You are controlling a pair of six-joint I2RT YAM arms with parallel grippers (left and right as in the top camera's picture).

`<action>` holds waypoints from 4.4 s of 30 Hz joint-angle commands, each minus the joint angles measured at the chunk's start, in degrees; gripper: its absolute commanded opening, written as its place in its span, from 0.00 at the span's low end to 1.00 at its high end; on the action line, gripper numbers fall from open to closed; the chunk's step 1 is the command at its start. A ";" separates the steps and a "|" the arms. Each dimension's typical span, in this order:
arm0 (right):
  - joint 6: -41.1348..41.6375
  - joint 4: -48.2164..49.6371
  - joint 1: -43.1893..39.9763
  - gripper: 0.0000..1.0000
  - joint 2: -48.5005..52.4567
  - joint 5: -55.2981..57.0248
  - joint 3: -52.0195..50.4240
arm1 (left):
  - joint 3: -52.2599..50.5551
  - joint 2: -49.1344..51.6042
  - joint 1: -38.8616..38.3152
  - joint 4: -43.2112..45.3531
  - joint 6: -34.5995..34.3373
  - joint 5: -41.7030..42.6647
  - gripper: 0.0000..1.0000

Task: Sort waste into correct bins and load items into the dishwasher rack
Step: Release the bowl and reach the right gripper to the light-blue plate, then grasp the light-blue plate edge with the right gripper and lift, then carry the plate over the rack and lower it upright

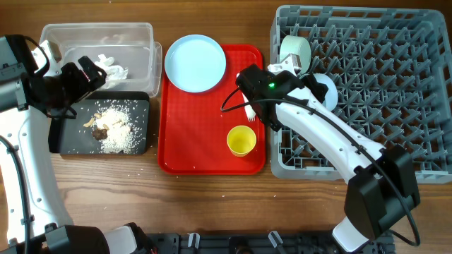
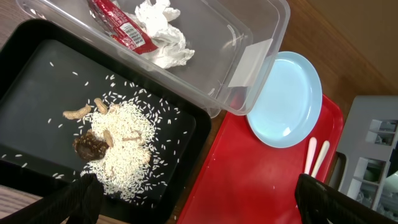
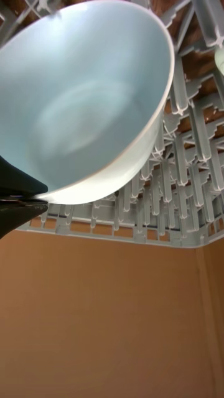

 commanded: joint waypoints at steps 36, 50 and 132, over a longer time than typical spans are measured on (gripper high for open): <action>-10.01 12.87 5.16 0.82 -0.09 -35.32 17.97 | 0.79 0.26 0.20 0.00 1.29 0.66 1.00; -7.10 33.27 4.11 0.95 1.09 -63.54 17.90 | 0.79 0.26 0.20 0.02 1.29 0.66 1.00; 1.75 36.24 -7.02 0.04 -4.94 -40.81 15.78 | 0.79 0.26 0.20 0.02 1.29 0.66 1.00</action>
